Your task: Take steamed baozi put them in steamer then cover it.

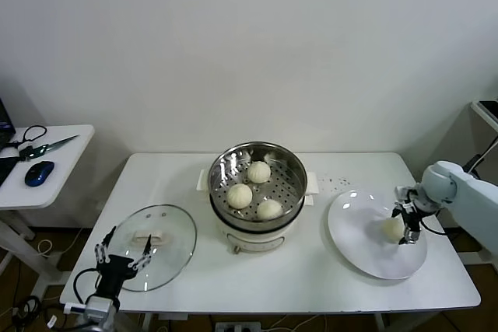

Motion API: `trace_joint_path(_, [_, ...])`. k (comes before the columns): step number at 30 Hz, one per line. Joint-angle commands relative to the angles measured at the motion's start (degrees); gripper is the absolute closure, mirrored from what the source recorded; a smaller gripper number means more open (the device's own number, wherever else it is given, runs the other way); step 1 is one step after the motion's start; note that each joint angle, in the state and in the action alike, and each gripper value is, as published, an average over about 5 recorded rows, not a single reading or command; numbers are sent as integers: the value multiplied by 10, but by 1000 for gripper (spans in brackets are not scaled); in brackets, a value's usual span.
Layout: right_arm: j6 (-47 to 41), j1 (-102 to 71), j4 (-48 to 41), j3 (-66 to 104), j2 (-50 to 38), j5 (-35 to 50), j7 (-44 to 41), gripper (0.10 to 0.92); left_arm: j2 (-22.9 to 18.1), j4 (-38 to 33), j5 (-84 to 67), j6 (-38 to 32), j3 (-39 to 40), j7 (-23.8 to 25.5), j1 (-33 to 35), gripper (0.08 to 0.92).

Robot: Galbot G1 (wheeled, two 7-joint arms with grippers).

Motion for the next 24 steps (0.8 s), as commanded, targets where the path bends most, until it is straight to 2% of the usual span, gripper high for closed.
trace_joint_path(1, [1, -5, -15, 9, 11, -5, -2, 222, -1, -1, 1, 0, 0, 0, 1, 177])
trace_joint_path(9, [-6, 31, 7, -23, -7, 29, 0, 340, -5, -3, 1, -3, 0, 0, 5, 177])
trace_joint_path(17, [-36, 219, 62, -138, -16, 164, 7, 355, -6, -9, 3, -2, 3, 0, 3, 177])
trace_joint_path(24, [-59, 453, 93, -328, 43, 307, 19, 348, -7, -13, 6, -3, 8, 0, 6, 177])
